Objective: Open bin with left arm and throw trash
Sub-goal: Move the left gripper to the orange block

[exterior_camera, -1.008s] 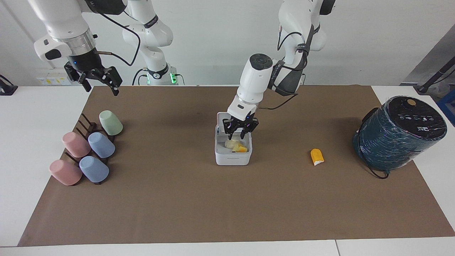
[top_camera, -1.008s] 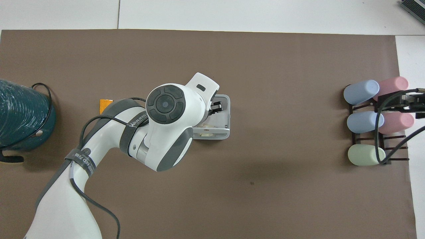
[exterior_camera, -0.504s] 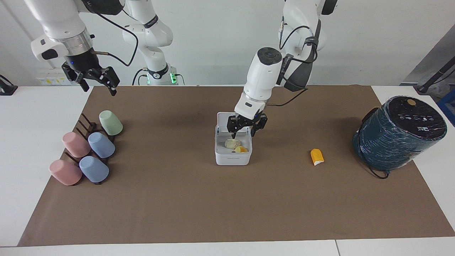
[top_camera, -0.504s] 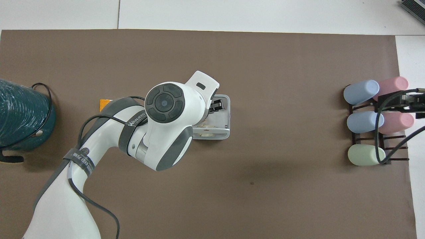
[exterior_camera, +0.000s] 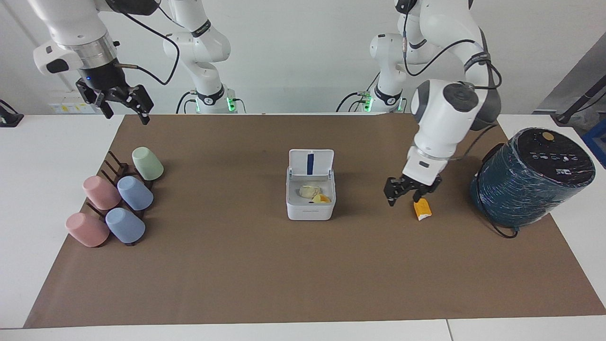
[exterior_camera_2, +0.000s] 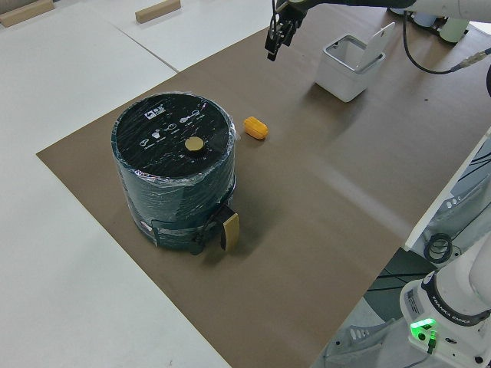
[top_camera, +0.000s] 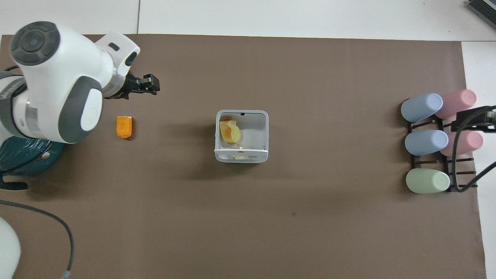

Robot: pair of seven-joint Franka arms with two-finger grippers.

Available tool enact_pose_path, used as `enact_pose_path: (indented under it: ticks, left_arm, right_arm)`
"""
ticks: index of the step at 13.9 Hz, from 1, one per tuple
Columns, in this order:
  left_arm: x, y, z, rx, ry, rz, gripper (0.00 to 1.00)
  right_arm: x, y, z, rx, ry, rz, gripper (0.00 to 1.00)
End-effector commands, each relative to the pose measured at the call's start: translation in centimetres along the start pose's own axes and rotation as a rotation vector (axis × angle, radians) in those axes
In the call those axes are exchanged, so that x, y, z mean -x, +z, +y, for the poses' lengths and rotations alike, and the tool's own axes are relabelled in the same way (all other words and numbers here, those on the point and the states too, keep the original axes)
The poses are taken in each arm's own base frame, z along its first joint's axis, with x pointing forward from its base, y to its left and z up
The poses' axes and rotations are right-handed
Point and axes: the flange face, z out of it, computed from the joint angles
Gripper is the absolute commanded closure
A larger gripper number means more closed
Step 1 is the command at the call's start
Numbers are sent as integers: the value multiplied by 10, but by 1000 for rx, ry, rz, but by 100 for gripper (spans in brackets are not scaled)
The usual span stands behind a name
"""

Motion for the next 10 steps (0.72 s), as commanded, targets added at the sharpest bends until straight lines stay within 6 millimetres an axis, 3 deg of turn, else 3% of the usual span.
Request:
enact_pose_path:
  ticks: [1,3,6,10]
  left_arm:
    - [5,21,-47,-23,64,-20,21]
    - [14,45,-70,-35,59,-8,20]
    - [26,78,-86,-75,91,5,20]
    - [47,116,-95,-78,130,-7,19]
  right_arm:
    - [18,-21,-6,-25,-39,27,0]
    - [26,-35,-4,-30,-41,52,0]
    - [29,-39,-5,-31,-47,60,0]
    - [30,-40,-8,-31,-55,60,0]
